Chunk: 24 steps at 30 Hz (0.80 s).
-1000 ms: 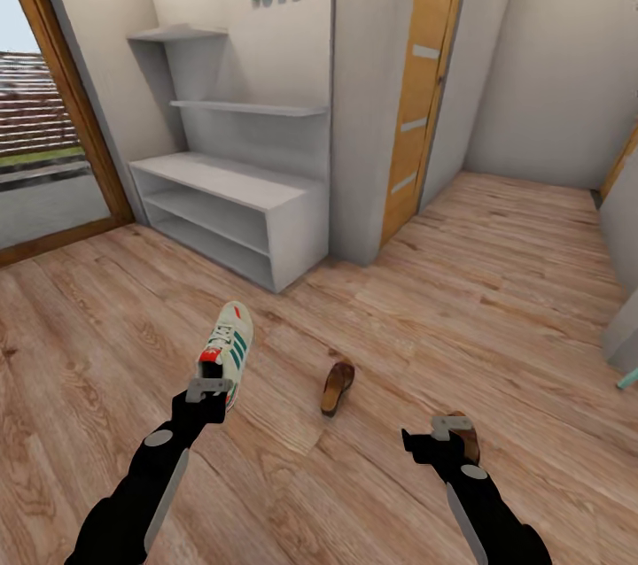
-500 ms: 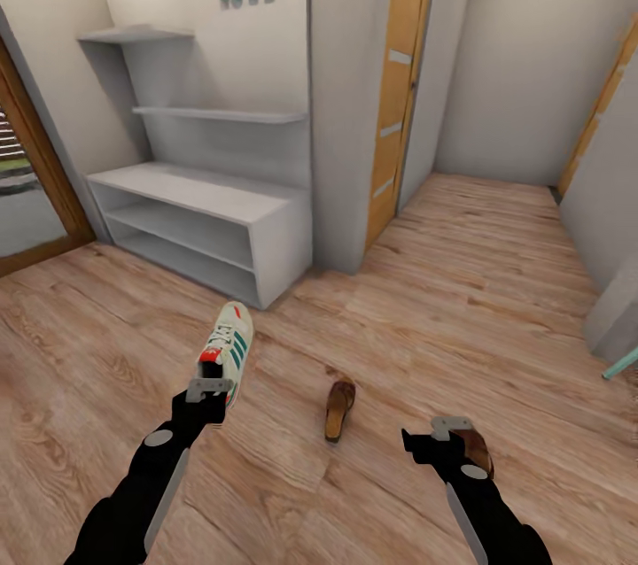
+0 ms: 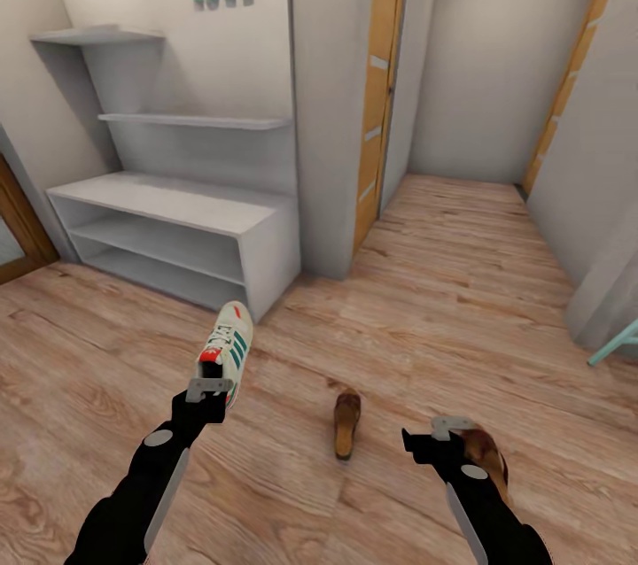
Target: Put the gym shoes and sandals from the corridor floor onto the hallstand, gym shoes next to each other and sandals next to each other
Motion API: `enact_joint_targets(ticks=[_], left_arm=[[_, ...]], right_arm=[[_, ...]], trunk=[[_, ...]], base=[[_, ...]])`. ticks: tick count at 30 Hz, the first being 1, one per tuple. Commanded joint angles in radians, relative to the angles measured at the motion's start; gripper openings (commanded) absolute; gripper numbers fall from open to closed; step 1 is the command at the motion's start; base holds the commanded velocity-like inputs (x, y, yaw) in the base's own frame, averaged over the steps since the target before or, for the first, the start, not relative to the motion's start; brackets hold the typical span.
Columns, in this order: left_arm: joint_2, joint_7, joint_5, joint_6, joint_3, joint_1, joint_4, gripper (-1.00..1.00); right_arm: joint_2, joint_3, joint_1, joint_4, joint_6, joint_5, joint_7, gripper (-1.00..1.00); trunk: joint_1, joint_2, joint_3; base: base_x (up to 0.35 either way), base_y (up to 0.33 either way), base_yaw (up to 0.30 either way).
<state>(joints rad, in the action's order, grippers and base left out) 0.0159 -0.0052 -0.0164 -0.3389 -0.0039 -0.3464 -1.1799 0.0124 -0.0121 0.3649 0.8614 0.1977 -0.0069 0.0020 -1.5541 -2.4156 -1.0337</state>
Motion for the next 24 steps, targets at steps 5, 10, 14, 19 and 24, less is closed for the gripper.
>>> enact_joint_targets(ticks=[5, 10, 14, 19, 24], left_arm=[[0.0, -0.001, -0.002, -0.005, -0.001, 0.0, -0.001, -1.0], [0.0, -0.001, -0.002, -0.005, -0.001, 0.0, -0.001, -1.0], [-0.001, -0.001, -0.002, -0.005, -0.001, 0.0, -0.001, -1.0], [-0.001, -0.001, -0.002, -0.005, -0.001, 0.0, -0.001, -1.0], [-0.01, -0.002, -0.002, -0.004, -0.001, 0.0, 0.0, -1.0]], right_arm=[[0.0, -0.003, 0.0, 0.002, 0.006, -0.001, 0.0, 1.0], [0.0, -0.002, 0.0, 0.002, 0.006, 0.0, 0.0, 1.0], [0.0, -0.003, 0.0, 0.001, 0.006, -0.001, 0.001, 1.0], [0.0, -0.003, 0.0, 0.002, 0.005, -0.001, 0.001, 1.0], [0.0, -0.003, 0.0, 0.002, 0.005, -0.001, 0.001, 1.0]], trunk=[[0.0, 0.0, 0.0], [0.0, 0.0, 0.0], [0.0, 0.0, 0.0], [0.0, 0.0, 0.0], [0.0, 0.0, 0.0]], base=[[0.019, 0.315, -0.017], [0.009, 0.316, -0.001], [0.22, 0.268, 0.0], [0.237, 0.259, 0.0], [0.24, 0.257, -0.064]])
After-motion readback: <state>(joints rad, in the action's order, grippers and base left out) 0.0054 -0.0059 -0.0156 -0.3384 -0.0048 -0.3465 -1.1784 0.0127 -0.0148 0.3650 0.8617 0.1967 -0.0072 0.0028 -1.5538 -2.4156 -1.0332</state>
